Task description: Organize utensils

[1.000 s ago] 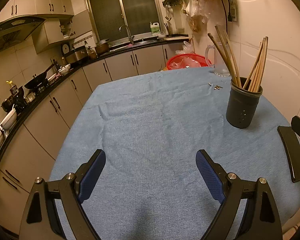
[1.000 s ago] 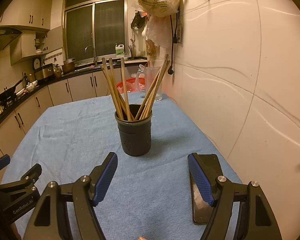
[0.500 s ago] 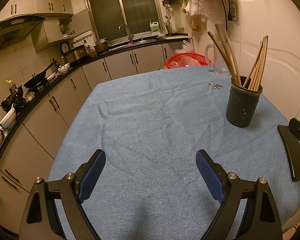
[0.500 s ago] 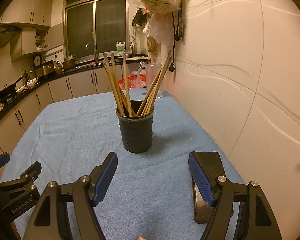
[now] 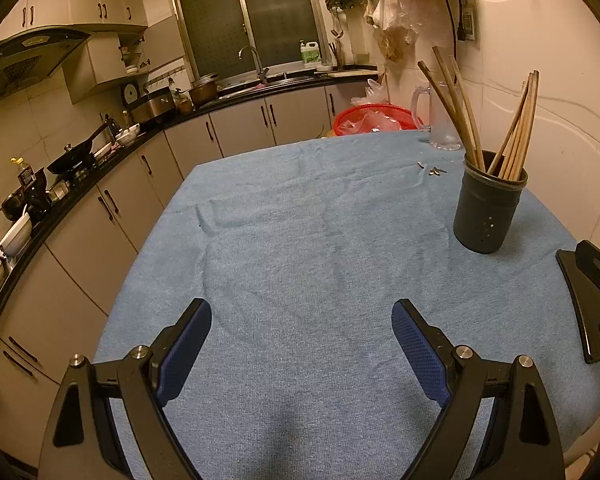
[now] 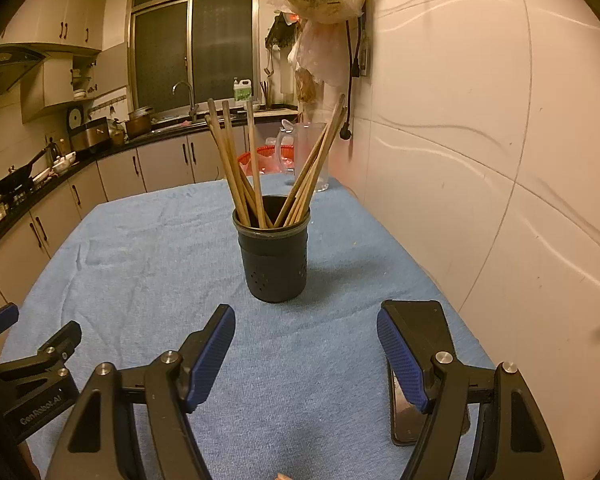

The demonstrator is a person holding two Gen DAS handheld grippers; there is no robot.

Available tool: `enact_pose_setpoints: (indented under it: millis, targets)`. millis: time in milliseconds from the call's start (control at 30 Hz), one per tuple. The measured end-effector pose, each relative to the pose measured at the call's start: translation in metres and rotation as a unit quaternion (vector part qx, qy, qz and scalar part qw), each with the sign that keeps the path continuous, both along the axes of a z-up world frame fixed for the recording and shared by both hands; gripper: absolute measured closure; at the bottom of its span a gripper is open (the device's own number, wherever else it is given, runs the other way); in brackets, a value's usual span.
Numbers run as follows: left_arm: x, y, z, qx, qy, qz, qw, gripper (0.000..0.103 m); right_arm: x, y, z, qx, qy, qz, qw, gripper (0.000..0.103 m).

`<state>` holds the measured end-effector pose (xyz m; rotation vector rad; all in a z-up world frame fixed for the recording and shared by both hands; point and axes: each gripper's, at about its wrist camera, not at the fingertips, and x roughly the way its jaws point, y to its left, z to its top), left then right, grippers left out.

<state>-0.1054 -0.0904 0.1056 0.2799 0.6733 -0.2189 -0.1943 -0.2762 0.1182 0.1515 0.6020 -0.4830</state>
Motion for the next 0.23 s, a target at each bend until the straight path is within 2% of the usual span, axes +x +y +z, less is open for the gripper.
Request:
enact_pose_setpoints:
  millis: [100, 133, 233]
  targets:
    - [0.004, 0.006, -0.001, 0.0, 0.001, 0.021, 0.9998, 0.011, 0.007, -0.002, -0.004, 0.005, 0.007, 0.008, 1.0, 0.027]
    - [0.011, 0.013, -0.003, -0.006, 0.013, 0.027, 0.9995, 0.011, 0.012, -0.004, -0.008, 0.014, 0.014, 0.017, 1.0, 0.025]
    - [0.028, 0.035, -0.018, -0.007, 0.036, 0.056, 0.9978, 0.011, 0.042, -0.008, -0.028, 0.037, 0.056, 0.057, 0.996, 0.024]
